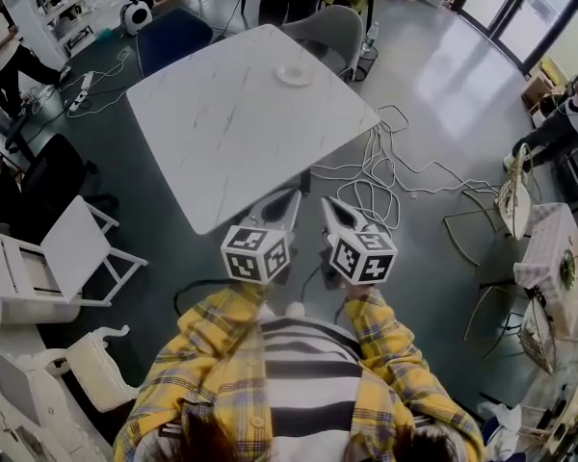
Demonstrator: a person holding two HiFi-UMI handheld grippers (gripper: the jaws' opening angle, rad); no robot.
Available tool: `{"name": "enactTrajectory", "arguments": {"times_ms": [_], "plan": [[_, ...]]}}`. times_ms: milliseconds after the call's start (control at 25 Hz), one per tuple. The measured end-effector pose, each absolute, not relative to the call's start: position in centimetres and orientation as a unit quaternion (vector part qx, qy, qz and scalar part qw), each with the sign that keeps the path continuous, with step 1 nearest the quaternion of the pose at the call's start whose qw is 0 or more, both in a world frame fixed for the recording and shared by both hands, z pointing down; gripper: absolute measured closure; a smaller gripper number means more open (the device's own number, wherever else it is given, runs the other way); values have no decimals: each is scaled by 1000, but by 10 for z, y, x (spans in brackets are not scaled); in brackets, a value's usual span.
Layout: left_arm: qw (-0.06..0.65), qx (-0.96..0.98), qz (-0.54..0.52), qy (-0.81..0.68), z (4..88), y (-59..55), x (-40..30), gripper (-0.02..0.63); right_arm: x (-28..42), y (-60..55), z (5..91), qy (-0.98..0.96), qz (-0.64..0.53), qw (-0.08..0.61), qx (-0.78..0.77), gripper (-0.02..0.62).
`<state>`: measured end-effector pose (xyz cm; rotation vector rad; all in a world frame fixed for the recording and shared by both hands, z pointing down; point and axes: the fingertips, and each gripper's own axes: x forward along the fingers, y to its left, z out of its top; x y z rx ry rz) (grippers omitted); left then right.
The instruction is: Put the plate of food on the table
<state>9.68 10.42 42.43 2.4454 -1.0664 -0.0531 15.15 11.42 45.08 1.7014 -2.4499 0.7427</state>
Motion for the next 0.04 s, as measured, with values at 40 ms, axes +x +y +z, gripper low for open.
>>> {"name": "enactTrajectory", "arguments": {"times_ms": [40], "plan": [[236, 891, -20, -388, 424, 109, 99, 609, 155, 119, 451, -796, 242, 34, 554, 594]]}}
